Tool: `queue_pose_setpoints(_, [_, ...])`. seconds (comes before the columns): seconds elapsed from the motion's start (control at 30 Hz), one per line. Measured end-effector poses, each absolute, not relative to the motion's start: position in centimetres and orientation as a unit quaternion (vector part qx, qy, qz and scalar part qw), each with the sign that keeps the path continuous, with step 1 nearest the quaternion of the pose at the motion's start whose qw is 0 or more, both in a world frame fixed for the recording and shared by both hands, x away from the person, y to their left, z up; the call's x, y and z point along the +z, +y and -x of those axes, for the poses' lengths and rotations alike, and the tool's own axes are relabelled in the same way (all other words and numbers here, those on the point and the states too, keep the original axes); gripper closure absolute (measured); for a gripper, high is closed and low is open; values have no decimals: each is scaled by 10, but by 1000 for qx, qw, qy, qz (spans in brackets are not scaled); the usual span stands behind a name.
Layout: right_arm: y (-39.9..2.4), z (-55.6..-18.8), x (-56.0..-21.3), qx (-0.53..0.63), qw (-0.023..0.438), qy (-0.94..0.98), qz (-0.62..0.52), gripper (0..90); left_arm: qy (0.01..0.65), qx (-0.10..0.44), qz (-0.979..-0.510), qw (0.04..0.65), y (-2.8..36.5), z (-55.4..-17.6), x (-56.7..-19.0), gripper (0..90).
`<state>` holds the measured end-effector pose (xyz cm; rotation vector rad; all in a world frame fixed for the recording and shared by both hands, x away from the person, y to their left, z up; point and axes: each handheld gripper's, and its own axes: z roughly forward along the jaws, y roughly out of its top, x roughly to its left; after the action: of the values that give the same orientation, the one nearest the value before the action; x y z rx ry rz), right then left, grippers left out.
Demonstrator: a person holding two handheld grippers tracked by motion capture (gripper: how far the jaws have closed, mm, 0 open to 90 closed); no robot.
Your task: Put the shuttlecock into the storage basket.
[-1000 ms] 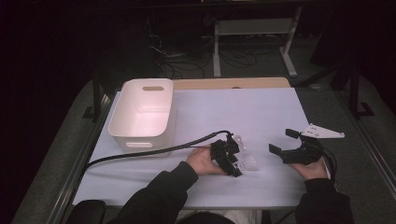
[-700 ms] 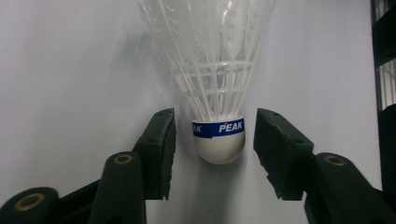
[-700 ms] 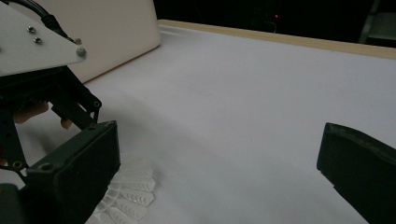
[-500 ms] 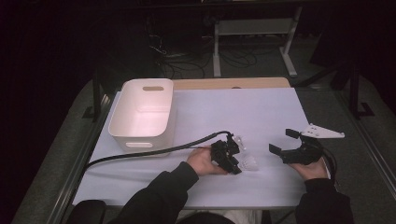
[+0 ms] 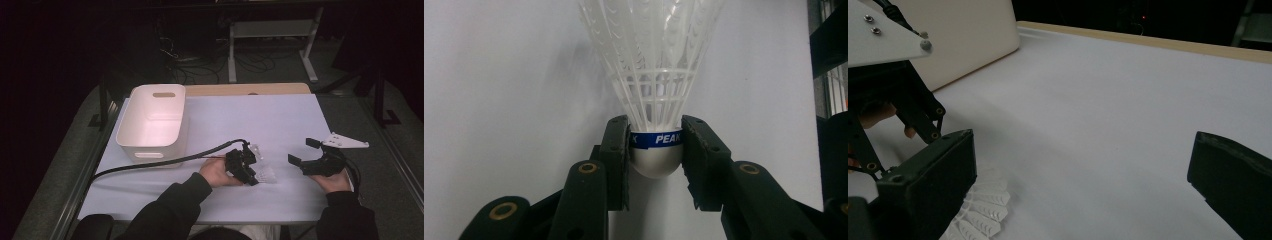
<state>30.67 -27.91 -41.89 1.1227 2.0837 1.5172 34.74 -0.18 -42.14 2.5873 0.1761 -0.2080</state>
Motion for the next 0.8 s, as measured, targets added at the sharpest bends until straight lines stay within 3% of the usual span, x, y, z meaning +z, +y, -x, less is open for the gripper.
queue_pose_setpoints(0.8, [-279,-307,-419,533,163,730,-396,0,54,-60,-957,280,11,-343,-384,653])
